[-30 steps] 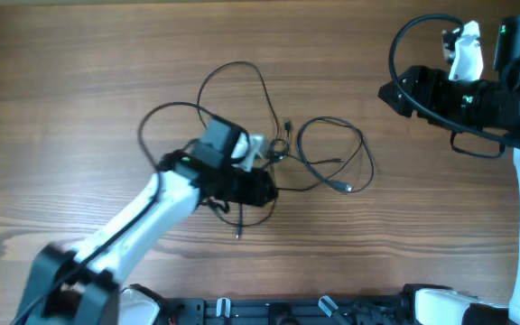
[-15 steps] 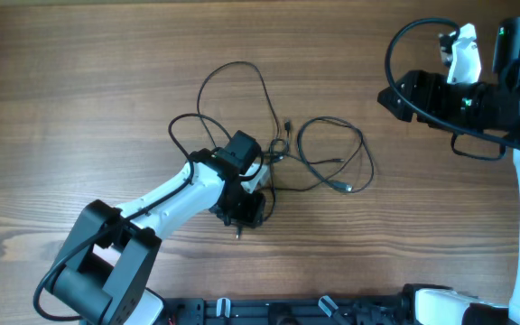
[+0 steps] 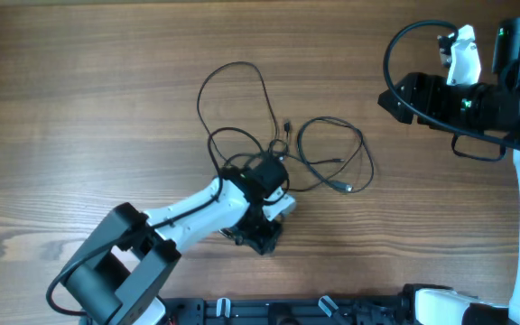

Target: Untangle cables

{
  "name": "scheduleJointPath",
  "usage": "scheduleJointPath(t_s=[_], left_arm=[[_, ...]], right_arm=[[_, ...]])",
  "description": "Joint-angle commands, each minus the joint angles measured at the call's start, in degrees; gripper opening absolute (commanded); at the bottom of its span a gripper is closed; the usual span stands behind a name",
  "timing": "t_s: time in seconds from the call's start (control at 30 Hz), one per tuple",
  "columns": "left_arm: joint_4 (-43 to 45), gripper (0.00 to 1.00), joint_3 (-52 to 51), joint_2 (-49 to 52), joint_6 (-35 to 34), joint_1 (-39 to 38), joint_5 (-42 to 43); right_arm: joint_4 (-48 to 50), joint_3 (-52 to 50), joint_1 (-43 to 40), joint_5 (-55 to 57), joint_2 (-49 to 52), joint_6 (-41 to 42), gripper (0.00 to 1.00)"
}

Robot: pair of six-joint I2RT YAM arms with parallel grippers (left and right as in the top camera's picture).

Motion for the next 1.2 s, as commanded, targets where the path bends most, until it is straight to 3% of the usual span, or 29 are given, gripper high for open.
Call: scheduleJointPath(t_s=[0.0, 0.07, 0.13, 0.2, 0.3, 0.43, 0.63, 0.8, 1.03, 1.17], left_arm=[[2.3, 0.39, -2.4, 2.4, -6.3, -2.2, -9.6], [3.5, 0.27, -2.4, 2.6, -7.5, -2.3, -9.8], [5.4, 0.04, -2.4, 2.6, -8.2, -2.3, -9.9], [6.9, 0.04, -1.9, 2.3, -12.4, -2.1, -12.3], [0.5, 0.04, 5.2, -1.7, -13.5, -0.8, -12.8], [-8.8, 0.04, 24.6, -12.8, -13.0, 2.5, -13.2], [-8.4, 0.04, 45.2, -20.0, -10.2, 8.2, -11.3], [-8.3, 0.04, 58.9, -20.6, -12.9, 15.8, -6.4], [-8.4, 0.04, 73.5, -20.8, -17.0, 27.1, -0.8], [-7.7, 0.04, 76.0, -22.0, -19.3, 30.3, -0.5]], right_arm=[[0.1, -0.2, 0.3, 0.7, 0.5, -1.2, 0.8], [-0.2, -0.2, 0.3, 0.7, 0.5, -1.2, 0.8], [-0.3, -0.2, 0.3, 0.7, 0.5, -1.2, 0.8], [-0.3, -0.2, 0.3, 0.7, 0.5, -1.0, 0.8], [0.8, -0.2, 0.3, 0.7, 0.5, 0.2, 0.79], [2.3, -0.2, 0.3, -0.2, 0.5, 0.9, 0.79], [2.3, -0.2, 0.4, -5.1, 0.5, 0.2, 0.79], [3.8, -0.2, 1.0, -14.2, 0.5, -3.5, 0.79], [9.9, -0.2, 12.9, -17.7, 0.6, -2.8, 0.8], [20.3, -0.2, 24.4, -17.1, 3.0, 4.9, 0.8]])
